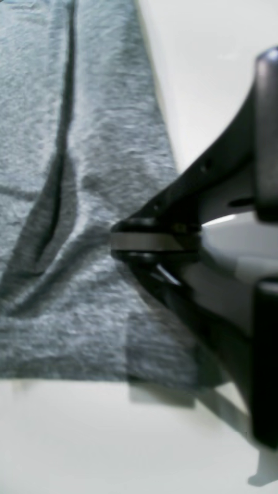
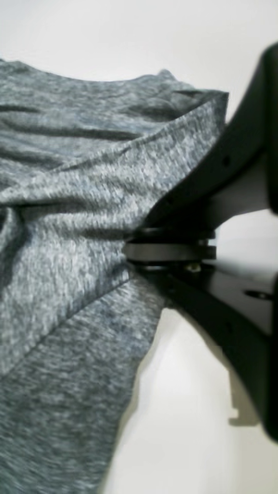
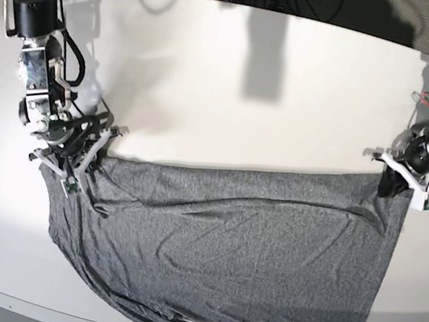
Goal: Fold the T-shirt properly
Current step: 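Drag the shirt back toward the robot with both grippers, flattening it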
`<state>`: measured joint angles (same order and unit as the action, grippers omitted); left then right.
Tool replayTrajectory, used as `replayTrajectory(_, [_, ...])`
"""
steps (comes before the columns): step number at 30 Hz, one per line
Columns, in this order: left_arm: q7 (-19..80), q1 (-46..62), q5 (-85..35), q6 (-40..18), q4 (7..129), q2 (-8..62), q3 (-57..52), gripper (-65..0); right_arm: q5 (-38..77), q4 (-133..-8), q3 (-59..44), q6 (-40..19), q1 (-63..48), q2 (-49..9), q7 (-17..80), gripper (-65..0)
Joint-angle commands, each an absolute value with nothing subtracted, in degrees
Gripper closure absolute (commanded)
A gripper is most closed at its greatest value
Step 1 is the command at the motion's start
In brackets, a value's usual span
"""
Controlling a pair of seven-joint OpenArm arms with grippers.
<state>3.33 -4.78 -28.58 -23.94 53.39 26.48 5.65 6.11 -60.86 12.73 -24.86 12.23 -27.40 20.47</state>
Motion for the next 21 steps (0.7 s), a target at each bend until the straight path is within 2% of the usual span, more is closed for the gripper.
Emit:
replayTrajectory(1, [7.8, -3.7, -26.9, -22.7, 53.3, 28.0, 5.6, 0.0, 5.5, -61.8, 12.7, -25.6, 10.3, -28.8, 24.4, 0.0])
replayTrajectory(6, [7.9, 0.4, -26.9, -22.7, 56.9, 29.6, 5.6, 0.0, 9.6, -69.1, 12.7, -23.2, 3.3, -32.2, 24.5, 0.0])
replayTrajectory(13, [7.9, 9.0, -26.8, -22.7, 65.7, 32.4, 5.1, 0.0, 9.0, -79.1, 11.6, -18.8, -7.2, -33.5, 26.9, 0.0])
replayTrajectory(21, [6.8, 21.4, -27.0, -22.7, 72.3, 32.1, -8.1, 0.0, 9.2, -91.6, 2.0, -18.0, -23.5, -32.7, 26.6, 0.0])
